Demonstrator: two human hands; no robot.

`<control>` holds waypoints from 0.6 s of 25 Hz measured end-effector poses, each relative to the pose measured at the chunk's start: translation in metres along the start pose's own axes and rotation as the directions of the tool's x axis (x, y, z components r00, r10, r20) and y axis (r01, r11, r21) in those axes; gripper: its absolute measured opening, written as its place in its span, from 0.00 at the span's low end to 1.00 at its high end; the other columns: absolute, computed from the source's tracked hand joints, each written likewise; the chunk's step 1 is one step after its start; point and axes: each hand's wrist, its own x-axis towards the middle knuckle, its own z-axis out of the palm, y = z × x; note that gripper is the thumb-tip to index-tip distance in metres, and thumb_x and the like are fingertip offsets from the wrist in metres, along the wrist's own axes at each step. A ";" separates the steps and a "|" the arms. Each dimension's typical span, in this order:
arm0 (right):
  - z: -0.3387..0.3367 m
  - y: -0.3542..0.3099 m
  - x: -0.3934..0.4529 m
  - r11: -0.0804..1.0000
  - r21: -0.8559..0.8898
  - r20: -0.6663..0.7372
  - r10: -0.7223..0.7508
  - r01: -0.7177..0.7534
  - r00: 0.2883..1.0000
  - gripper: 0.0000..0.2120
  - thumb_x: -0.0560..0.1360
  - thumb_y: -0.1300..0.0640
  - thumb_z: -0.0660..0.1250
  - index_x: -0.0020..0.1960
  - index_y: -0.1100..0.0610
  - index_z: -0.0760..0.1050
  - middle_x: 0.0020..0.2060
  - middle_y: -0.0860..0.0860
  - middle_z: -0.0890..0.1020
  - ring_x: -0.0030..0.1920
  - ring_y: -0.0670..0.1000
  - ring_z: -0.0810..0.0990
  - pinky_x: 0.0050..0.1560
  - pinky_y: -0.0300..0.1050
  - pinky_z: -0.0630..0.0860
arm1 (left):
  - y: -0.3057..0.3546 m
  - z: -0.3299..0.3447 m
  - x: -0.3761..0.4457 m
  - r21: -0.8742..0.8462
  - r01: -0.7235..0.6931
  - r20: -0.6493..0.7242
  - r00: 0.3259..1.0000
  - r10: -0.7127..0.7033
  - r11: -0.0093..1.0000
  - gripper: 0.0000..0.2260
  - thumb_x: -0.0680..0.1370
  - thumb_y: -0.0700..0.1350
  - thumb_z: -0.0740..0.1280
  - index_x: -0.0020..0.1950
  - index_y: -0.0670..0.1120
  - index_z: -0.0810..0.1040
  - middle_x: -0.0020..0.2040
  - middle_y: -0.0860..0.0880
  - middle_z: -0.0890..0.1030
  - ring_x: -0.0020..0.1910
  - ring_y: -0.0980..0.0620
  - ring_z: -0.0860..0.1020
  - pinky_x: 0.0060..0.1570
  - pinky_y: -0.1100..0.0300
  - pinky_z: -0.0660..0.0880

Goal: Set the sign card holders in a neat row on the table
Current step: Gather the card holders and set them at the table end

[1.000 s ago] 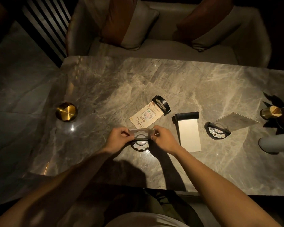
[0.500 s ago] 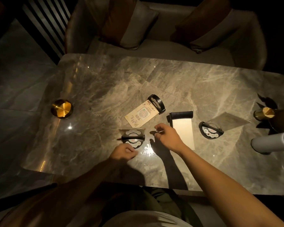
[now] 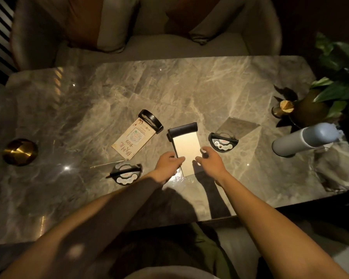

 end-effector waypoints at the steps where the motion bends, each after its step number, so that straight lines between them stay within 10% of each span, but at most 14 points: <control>1: -0.003 0.002 0.002 1.000 0.012 -0.004 0.008 -0.008 1.000 0.19 0.76 0.61 0.69 0.66 0.57 0.73 0.54 0.47 0.79 0.53 0.48 0.78 0.58 0.46 0.76 | 0.002 0.004 0.004 -0.002 0.018 -0.012 1.000 -0.018 1.000 0.24 0.74 0.53 0.71 0.67 0.45 0.75 0.61 0.41 0.80 0.57 0.42 0.81 0.56 0.50 0.80; 6: -0.004 0.015 0.017 0.999 0.025 0.024 0.023 -0.023 0.999 0.13 0.74 0.61 0.69 0.58 0.57 0.75 0.50 0.51 0.83 0.46 0.49 0.80 0.48 0.44 0.77 | 0.006 0.014 0.022 0.037 0.037 -0.078 0.996 -0.034 0.999 0.14 0.78 0.48 0.70 0.59 0.40 0.80 0.45 0.42 0.79 0.41 0.44 0.78 0.39 0.55 0.77; 15: -0.015 -0.002 0.023 0.989 0.149 0.014 0.014 -0.016 1.000 0.14 0.74 0.72 0.65 0.56 0.57 0.75 0.38 0.50 0.81 0.35 0.46 0.77 0.32 0.30 0.73 | 0.013 0.001 0.011 -0.092 -0.006 -0.156 0.988 -0.008 0.996 0.15 0.74 0.35 0.70 0.58 0.45 0.75 0.52 0.41 0.80 0.46 0.44 0.82 0.37 0.56 0.82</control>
